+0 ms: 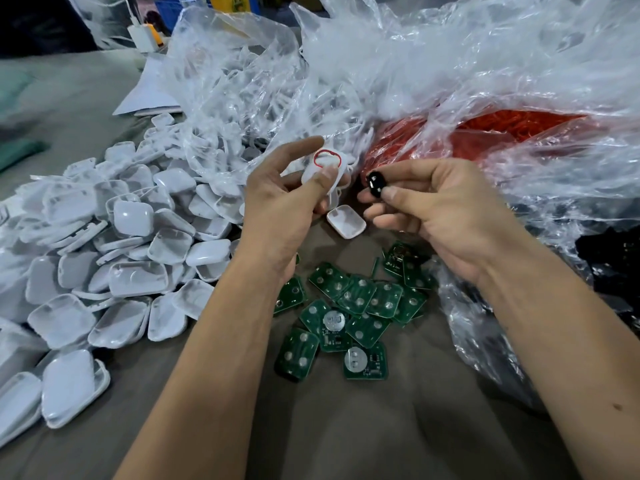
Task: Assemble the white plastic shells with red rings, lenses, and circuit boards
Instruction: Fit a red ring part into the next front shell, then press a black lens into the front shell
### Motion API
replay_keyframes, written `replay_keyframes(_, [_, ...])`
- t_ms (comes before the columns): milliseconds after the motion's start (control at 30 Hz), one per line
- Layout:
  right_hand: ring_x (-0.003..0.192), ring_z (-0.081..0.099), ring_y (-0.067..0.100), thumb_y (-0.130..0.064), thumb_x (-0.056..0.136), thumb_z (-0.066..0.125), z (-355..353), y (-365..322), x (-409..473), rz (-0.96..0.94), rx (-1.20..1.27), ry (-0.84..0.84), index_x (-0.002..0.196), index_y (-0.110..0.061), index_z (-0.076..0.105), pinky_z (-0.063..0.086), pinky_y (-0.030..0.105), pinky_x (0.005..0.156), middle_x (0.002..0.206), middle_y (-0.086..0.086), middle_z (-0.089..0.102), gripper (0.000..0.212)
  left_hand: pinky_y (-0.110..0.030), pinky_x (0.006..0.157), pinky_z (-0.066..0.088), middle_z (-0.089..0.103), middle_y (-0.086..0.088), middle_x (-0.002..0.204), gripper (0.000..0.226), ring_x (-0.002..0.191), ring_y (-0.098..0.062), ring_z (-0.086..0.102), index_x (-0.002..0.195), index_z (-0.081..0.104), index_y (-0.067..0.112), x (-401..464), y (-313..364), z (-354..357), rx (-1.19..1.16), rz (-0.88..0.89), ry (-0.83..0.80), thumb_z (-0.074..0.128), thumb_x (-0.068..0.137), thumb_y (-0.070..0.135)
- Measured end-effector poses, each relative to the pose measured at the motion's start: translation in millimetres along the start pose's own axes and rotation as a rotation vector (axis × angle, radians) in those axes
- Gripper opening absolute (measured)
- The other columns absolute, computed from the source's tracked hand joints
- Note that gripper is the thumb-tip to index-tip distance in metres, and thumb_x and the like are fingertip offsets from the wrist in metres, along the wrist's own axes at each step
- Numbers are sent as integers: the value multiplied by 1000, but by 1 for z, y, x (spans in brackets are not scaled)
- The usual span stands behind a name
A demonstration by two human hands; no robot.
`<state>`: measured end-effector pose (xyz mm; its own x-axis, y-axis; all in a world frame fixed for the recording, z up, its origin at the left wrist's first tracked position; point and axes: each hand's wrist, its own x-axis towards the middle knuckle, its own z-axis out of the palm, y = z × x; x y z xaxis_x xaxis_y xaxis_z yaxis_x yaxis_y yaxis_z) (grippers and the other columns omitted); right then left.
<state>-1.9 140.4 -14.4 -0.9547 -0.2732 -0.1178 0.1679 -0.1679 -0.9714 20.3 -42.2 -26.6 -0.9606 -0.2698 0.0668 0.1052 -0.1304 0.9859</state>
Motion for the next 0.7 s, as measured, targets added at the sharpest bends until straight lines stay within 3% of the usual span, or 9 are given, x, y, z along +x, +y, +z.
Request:
replay_keyframes(100, [77,79,27,11,95,62,1,1,-1,-16,-6,22,116,-1,68,60,20,58,91,21,78,25,-31,65,49,77,-18,91,25,56,-13,51,113,59,8,-1,0,0,4,-5,-12,74,93,8])
replay_keyframes(200, [77,80,29,10,95,63,2,1,-1,-46,-27,40,115,-2,67,59,19,54,90,20,79,23,-31,66,49,71,-26,89,16,59,-15,50,103,68,13,-1,0,0,15,22,-40,74,91,5])
replay_keyframes(433, [70,76,20,9,98,61,0,2,1,-78,-104,52,103,-4,76,58,22,54,86,14,79,20,-17,53,42,69,-10,85,21,59,-10,45,101,79,15,1,-2,-1,17,25,-158,63,96,2])
replay_keyframes(567, [72,75,17,6,99,60,0,1,0,-67,-151,17,100,-9,79,58,21,54,88,10,80,25,-21,48,38,66,-10,78,9,54,-11,46,94,66,15,-1,-3,-1,124,44,-212,65,95,6])
replay_keyframes(700, [67,74,16,6,98,64,1,1,1,-48,-113,48,100,0,74,57,21,52,84,11,78,12,-23,47,38,67,-9,75,3,54,-13,46,90,64,13,-2,-3,-1,173,70,-243,65,92,11])
